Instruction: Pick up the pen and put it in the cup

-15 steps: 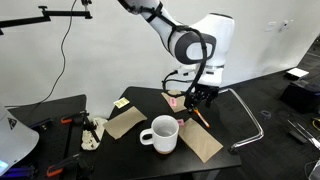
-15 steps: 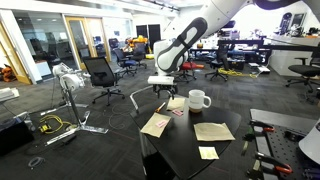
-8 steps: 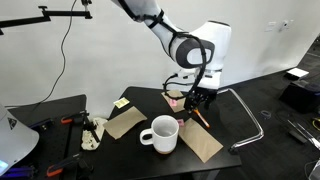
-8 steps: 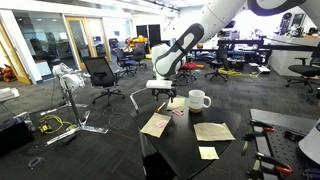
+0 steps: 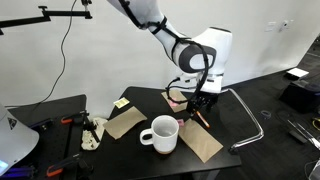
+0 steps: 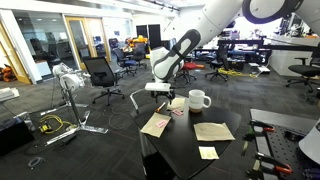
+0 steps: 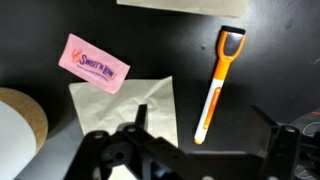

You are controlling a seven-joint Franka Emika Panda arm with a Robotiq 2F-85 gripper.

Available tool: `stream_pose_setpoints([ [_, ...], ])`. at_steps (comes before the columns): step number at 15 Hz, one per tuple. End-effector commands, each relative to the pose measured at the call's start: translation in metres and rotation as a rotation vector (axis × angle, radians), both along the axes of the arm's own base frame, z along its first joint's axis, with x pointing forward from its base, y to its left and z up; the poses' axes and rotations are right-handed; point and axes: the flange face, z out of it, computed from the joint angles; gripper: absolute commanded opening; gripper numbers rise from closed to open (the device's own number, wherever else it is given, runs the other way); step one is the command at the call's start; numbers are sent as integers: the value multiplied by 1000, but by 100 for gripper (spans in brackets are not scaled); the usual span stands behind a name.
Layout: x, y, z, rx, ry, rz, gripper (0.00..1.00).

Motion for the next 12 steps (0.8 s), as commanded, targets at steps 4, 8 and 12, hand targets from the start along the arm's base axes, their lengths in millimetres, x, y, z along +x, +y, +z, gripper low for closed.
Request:
stream_pose_setpoints([
  [4,21,2,-4,11,-19,-64,99],
  [8,26,2,-8,15,-22,-67,82],
  [12,29,1,-13,14,-18,-66,50],
])
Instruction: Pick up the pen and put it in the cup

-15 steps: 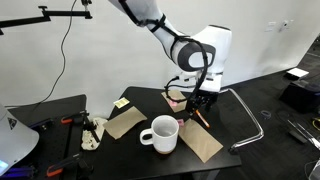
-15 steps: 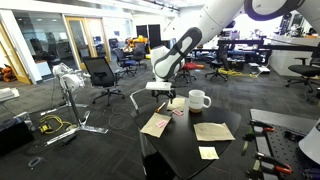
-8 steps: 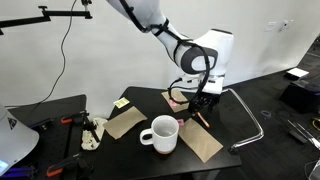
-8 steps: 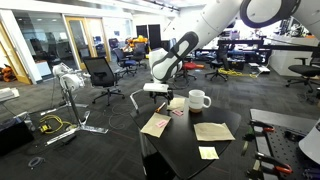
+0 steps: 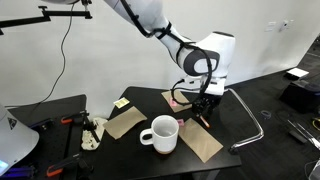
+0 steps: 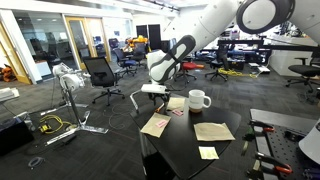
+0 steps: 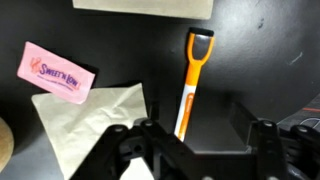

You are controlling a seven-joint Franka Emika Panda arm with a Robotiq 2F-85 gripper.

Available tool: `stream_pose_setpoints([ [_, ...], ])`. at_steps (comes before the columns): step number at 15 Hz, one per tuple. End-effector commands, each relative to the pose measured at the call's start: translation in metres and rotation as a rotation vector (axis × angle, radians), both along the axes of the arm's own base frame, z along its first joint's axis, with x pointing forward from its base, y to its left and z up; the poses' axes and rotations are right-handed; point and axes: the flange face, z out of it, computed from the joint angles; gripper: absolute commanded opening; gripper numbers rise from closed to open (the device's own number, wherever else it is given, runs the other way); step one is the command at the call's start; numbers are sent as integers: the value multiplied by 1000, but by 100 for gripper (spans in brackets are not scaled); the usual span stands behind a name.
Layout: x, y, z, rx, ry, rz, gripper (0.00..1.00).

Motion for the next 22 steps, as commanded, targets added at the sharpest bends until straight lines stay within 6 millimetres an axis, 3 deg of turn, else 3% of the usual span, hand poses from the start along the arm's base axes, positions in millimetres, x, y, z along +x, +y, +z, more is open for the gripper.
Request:
stream_pose_setpoints([
  [1,8,0,-1,5,12,-37,43],
  [7,11,2,0,5,8,-30,1],
  [10,10,4,10,8,20,-36,3],
  [13,3,7,33,16,89,-25,3],
  [22,-26,27,152,16,224,35,3],
])
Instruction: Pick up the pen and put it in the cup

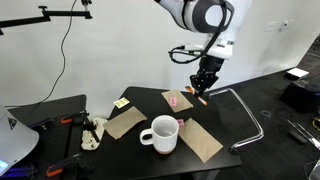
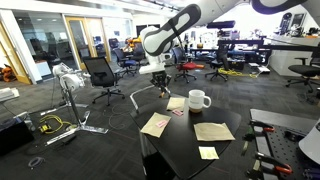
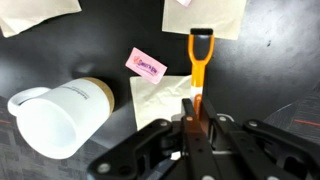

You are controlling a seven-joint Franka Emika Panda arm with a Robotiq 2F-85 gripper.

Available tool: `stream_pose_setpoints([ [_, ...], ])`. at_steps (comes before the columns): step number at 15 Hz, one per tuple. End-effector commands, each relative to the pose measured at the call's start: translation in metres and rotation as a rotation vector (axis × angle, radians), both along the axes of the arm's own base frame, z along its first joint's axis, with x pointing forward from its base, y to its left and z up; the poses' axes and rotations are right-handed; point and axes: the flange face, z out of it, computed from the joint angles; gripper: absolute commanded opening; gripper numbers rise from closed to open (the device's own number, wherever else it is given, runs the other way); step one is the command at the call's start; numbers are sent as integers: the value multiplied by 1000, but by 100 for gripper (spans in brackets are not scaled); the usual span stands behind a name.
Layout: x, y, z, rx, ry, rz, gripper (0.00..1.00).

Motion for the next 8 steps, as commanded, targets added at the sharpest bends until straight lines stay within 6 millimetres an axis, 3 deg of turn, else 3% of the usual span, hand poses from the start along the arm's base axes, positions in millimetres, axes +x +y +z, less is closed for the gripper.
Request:
stream_pose_setpoints([
  [1,-21,14,51,-21,28,30,3],
  [5,-36,31,94,-50,36,54,3],
  [8,-51,44,114,-75,41,74,3],
])
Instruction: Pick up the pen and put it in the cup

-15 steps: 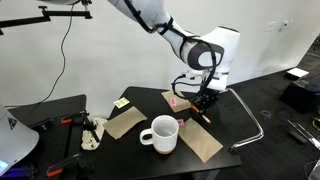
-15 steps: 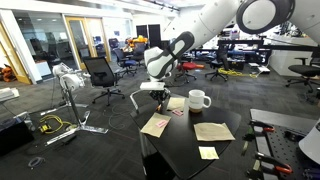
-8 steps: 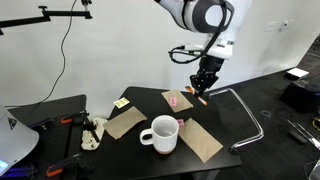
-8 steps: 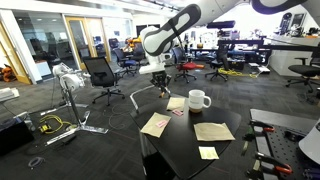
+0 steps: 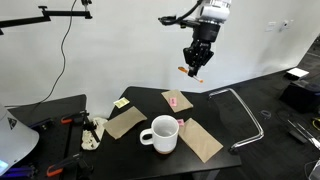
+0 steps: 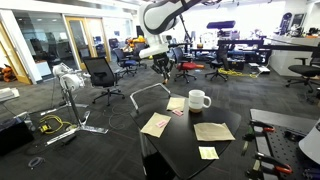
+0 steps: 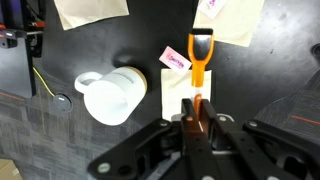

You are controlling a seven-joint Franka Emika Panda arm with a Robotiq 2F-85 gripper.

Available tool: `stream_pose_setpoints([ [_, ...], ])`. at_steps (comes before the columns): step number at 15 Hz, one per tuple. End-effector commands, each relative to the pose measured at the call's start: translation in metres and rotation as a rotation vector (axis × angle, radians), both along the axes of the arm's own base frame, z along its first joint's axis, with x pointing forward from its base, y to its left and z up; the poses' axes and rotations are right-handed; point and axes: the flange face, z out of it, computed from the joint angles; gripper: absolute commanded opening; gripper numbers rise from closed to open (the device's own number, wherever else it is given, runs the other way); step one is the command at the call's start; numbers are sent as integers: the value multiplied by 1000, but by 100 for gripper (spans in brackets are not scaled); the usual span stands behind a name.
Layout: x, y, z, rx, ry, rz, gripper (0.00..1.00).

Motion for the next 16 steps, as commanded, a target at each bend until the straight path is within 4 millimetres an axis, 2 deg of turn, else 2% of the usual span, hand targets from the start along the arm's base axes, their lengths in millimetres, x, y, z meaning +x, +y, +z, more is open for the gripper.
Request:
stream_pose_setpoints([
  [1,-31,15,26,-34,1,4,3],
  [4,-52,24,37,-49,-27,16,3],
  [5,-28,18,27,-35,-3,19,3],
  [6,-32,20,30,-33,-4,23,11],
  [13,-30,18,22,-34,7,20,11],
  [14,-29,19,24,-81,-11,-3,3],
  [16,-28,19,29,-182,-71,-37,3],
])
